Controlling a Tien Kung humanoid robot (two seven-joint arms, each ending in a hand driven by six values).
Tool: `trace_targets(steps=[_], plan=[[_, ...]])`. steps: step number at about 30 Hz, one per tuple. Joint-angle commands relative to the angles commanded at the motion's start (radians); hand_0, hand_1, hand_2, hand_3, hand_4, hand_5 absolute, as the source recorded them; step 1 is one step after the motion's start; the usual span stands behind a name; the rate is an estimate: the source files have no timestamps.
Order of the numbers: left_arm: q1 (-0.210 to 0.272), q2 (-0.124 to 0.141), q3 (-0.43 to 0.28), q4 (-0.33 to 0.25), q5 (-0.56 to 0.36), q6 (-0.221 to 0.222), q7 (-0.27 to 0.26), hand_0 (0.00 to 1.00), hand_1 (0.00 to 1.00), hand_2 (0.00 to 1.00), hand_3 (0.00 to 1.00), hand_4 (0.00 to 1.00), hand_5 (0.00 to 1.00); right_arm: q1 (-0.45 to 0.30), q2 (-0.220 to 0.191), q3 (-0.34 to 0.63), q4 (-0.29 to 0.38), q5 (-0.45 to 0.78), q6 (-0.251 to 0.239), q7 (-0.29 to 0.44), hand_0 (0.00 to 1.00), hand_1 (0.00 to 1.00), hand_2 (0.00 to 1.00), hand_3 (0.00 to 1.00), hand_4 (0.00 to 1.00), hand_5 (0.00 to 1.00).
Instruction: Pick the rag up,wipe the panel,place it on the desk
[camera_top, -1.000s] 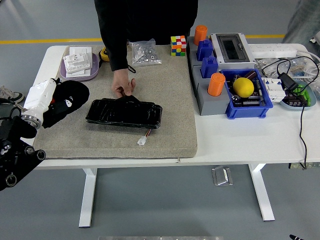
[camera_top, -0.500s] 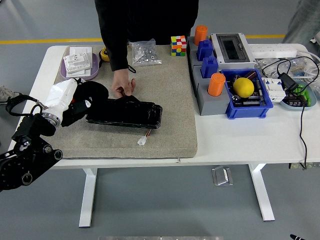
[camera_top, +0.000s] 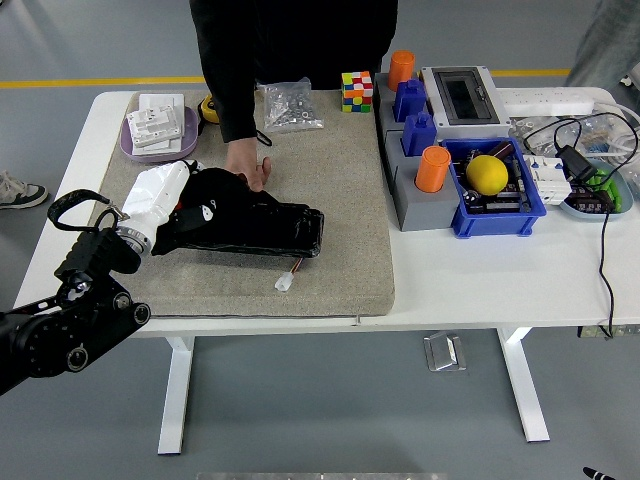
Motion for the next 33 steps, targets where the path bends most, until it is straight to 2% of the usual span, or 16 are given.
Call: trace_targets(steps=[14, 23, 33], plan=[[-0.029, -0.043, 0.093, -0.02, -0.009, -0.002, 0.009, 0.245, 0.165, 0.537, 0.478, 0.277, 0.002, 0.002, -0.009, -0.005, -0.002, 0.003, 0.006, -0.002, 0.779, 0.663, 0.715, 0.638, 0.998, 0.555], [-0.066, -0.07, 0.176, -0.05, -0.019, -0.003, 0.013, 0.244, 0.162, 0.538, 0.477, 0.272, 0.002, 0.009, -0.011, -0.019, -0.002, 0.006, 0.007, -0.004, 0.779, 0.663, 0.715, 0.638, 0.998, 0.555], [-0.09, -0.103, 0.212, -0.05, -0.024, -0.002, 0.02, 0.244, 0.161, 0.538, 0.478, 0.27, 0.002, 0.012, -0.019, -0.026, -0.003, 0.009, 0.01, -0.007, 0.779, 0.663, 0.715, 0.638, 0.998, 0.556]])
